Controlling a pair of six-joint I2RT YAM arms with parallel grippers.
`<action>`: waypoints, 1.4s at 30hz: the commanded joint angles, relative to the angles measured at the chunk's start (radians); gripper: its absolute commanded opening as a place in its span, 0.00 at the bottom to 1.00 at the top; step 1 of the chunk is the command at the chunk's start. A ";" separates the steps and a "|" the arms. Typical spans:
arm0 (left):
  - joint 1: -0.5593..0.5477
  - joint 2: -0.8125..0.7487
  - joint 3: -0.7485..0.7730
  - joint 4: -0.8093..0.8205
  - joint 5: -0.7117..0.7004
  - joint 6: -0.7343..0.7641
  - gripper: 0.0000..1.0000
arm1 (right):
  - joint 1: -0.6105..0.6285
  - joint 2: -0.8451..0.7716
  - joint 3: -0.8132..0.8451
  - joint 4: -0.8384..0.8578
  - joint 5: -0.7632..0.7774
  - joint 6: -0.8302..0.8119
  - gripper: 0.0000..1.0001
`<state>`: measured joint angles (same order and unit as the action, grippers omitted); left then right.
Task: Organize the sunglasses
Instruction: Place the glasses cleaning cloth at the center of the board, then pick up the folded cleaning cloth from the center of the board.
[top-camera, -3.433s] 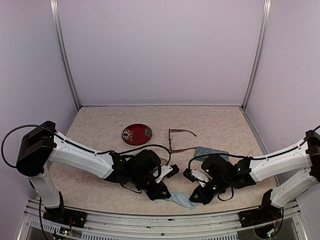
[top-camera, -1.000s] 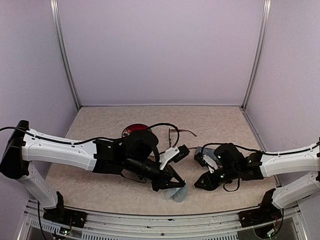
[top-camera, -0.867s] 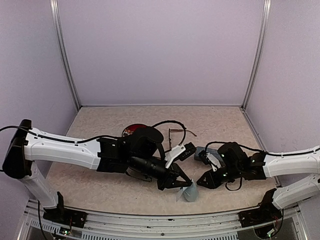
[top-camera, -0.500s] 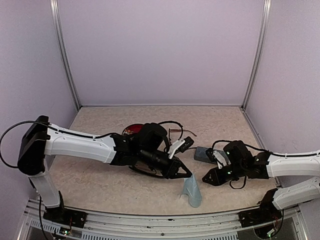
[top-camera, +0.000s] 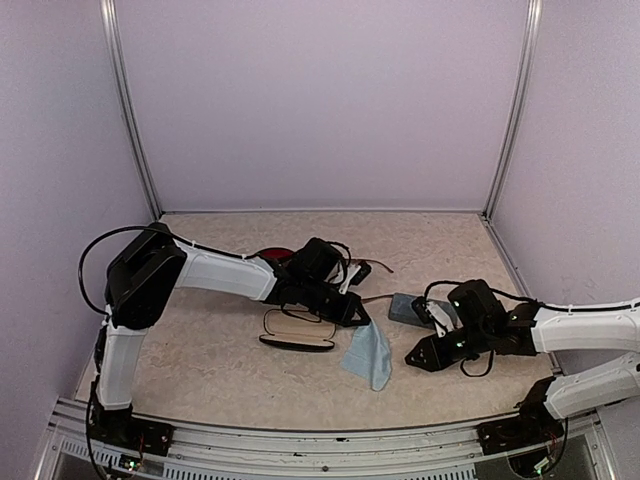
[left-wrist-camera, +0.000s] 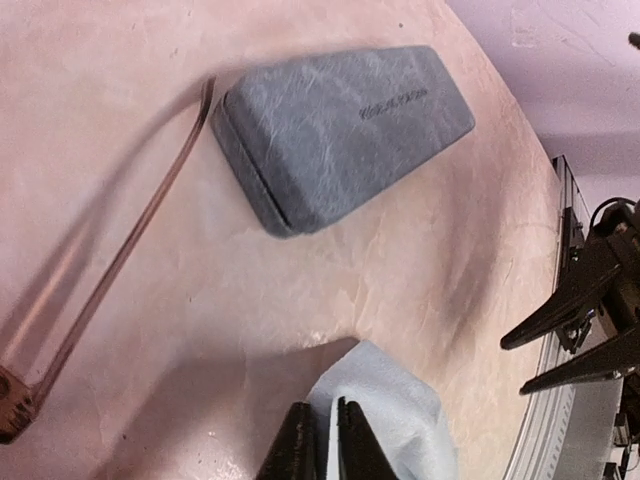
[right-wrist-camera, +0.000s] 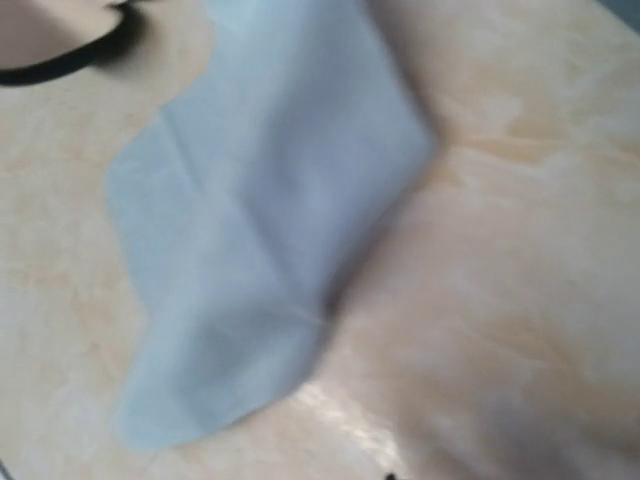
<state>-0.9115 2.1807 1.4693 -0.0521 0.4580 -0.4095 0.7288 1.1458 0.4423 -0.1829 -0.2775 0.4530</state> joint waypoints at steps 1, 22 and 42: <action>0.006 0.014 0.055 -0.026 -0.029 0.037 0.17 | 0.021 -0.002 0.002 0.049 -0.060 -0.036 0.30; -0.016 -0.387 -0.283 0.150 -0.214 0.050 0.53 | 0.283 0.274 0.206 0.019 0.108 -0.118 0.41; -0.018 -0.440 -0.354 0.138 -0.232 0.046 0.53 | 0.475 0.484 0.392 -0.229 0.452 -0.134 0.47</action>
<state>-0.9257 1.7515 1.1206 0.0807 0.2237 -0.3595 1.1805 1.5887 0.7975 -0.3351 0.0593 0.3195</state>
